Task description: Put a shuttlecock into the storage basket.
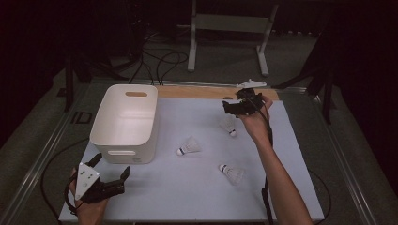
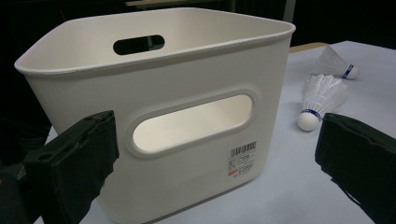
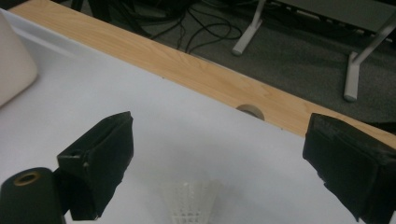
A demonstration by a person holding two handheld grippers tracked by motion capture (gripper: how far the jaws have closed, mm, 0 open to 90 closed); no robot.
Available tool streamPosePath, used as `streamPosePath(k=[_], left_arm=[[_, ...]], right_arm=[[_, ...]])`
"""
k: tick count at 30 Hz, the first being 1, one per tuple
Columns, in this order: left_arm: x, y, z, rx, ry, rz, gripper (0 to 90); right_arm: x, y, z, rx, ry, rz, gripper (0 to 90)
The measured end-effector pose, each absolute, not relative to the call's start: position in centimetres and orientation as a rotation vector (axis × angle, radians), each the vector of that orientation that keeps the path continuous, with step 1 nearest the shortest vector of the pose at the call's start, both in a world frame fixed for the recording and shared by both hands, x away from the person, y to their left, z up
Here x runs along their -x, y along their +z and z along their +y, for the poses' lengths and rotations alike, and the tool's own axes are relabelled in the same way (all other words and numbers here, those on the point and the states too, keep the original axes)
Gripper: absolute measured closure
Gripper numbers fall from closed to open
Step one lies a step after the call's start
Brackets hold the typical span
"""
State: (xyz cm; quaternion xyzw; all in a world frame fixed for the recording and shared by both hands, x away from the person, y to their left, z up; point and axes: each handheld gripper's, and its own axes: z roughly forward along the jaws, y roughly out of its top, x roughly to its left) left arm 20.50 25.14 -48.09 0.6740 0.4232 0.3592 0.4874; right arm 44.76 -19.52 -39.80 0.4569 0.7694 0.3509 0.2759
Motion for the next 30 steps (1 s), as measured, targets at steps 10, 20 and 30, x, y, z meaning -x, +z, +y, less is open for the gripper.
streamPosePath(k=[10, 20, 30], left_arm=[[-20.5, -48.1, 25.1, -1.637, 0.874, 1.033, 0.1], [-20.5, -48.1, 25.2, -1.636, 0.873, 1.033, 0.1], [-20.4, -48.1, 25.3, -1.628, 0.873, 1.034, 0.1]], right_arm=[[-46.3, -41.0, -19.5, -1.271, 0.906, 2.079, 8.8], [-47.8, -42.3, -19.2, -1.299, 0.846, 2.112, 8.8], [-49.0, -43.8, -19.1, -1.347, 0.799, 2.131, 8.8]])
